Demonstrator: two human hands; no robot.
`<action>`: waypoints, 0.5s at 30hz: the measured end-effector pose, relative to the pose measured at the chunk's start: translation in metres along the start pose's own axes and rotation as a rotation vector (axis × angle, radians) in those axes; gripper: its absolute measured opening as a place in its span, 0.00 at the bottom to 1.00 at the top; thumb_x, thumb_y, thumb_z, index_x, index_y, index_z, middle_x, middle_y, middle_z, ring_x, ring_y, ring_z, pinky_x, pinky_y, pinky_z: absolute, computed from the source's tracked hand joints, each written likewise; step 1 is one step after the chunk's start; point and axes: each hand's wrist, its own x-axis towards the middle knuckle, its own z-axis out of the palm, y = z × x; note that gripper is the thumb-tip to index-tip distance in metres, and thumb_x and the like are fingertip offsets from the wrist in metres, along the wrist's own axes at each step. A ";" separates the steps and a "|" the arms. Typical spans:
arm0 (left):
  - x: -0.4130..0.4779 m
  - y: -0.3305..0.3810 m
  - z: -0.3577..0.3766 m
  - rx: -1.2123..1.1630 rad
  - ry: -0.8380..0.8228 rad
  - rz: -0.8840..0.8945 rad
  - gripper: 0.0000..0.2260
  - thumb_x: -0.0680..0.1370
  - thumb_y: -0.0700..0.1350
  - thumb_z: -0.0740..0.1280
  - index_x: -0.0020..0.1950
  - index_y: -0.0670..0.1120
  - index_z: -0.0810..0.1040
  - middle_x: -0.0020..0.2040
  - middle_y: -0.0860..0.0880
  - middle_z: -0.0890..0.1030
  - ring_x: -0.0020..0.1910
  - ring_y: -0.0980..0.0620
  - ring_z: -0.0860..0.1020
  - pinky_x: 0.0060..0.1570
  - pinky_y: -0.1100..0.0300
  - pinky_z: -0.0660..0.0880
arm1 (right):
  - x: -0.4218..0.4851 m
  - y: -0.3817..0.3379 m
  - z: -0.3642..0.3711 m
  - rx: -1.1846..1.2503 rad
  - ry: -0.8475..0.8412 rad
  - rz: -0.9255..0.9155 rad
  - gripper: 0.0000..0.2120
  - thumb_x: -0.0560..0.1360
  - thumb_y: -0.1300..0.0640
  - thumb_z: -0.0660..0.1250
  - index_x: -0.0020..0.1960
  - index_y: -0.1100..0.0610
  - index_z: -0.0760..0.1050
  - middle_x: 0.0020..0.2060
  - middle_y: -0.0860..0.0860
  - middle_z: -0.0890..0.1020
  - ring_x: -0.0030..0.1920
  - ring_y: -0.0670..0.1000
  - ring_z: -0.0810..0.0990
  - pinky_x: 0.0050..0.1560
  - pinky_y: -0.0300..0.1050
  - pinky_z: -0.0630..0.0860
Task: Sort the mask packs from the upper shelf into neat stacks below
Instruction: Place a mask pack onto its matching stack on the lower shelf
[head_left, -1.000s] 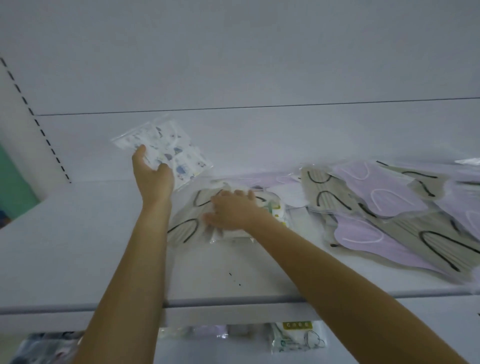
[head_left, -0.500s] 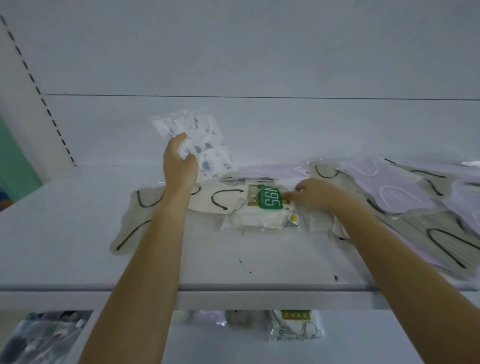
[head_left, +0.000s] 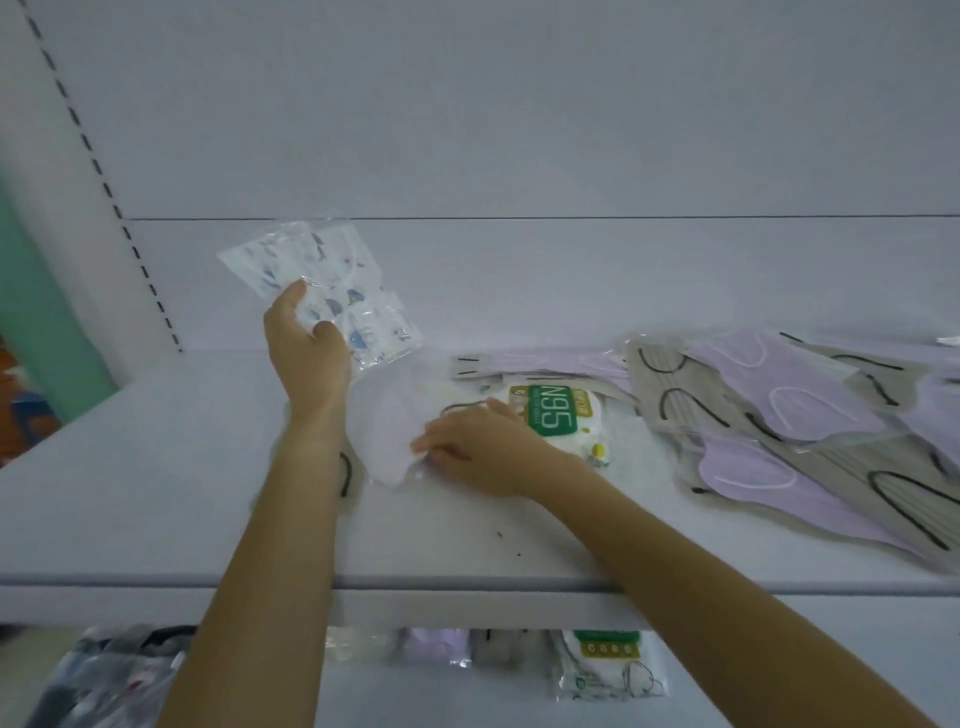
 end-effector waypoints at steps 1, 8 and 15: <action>0.003 -0.002 -0.007 0.007 0.007 -0.011 0.25 0.74 0.30 0.54 0.69 0.43 0.68 0.70 0.47 0.68 0.70 0.53 0.65 0.69 0.64 0.60 | 0.004 -0.007 0.005 -0.045 -0.050 -0.017 0.17 0.81 0.52 0.52 0.66 0.46 0.71 0.65 0.44 0.73 0.68 0.48 0.68 0.72 0.55 0.51; 0.008 -0.009 -0.038 0.038 0.024 -0.053 0.25 0.74 0.30 0.54 0.69 0.44 0.68 0.70 0.48 0.68 0.70 0.53 0.65 0.70 0.62 0.60 | 0.022 -0.037 0.013 -0.065 -0.100 0.002 0.18 0.82 0.52 0.48 0.69 0.46 0.67 0.68 0.44 0.71 0.69 0.48 0.68 0.72 0.61 0.41; 0.009 -0.001 -0.050 0.054 0.004 -0.032 0.25 0.75 0.30 0.53 0.70 0.45 0.68 0.70 0.49 0.67 0.70 0.54 0.65 0.70 0.62 0.60 | -0.001 -0.027 -0.001 -0.128 -0.079 0.133 0.37 0.77 0.37 0.55 0.77 0.50 0.40 0.76 0.53 0.42 0.76 0.55 0.44 0.73 0.58 0.41</action>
